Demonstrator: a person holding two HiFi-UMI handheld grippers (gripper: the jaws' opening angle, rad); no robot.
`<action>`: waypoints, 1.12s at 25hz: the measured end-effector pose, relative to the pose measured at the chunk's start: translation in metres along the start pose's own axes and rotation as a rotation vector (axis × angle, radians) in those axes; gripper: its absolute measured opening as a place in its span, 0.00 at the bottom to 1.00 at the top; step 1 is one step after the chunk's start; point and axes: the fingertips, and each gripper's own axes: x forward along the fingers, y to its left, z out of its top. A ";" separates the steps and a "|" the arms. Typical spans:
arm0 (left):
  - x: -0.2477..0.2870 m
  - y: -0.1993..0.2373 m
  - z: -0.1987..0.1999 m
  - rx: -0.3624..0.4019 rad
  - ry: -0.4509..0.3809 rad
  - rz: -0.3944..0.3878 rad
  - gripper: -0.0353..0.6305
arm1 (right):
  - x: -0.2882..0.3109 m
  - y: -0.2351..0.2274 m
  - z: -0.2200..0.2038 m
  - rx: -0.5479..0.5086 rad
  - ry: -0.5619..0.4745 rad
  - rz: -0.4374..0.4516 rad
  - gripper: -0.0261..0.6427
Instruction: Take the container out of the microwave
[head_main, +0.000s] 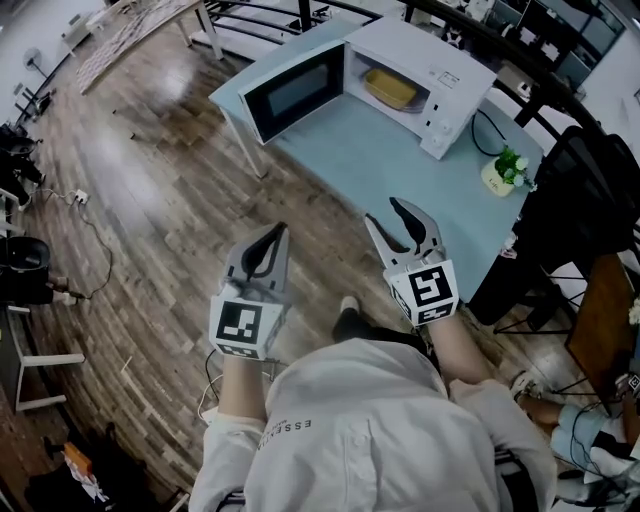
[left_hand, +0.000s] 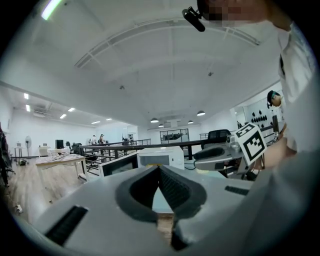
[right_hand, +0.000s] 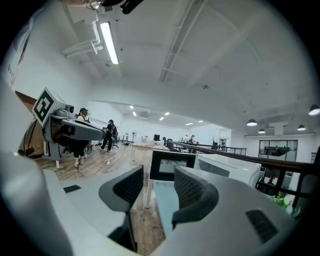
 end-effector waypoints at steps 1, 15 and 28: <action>0.013 0.003 0.002 0.002 0.001 0.000 0.06 | 0.009 -0.010 -0.001 0.002 0.000 0.004 0.32; 0.152 0.018 -0.005 -0.022 0.033 -0.079 0.06 | 0.082 -0.113 -0.029 0.012 0.061 -0.030 0.32; 0.284 0.093 0.006 0.002 0.031 -0.305 0.06 | 0.198 -0.181 -0.045 -0.006 0.288 -0.146 0.32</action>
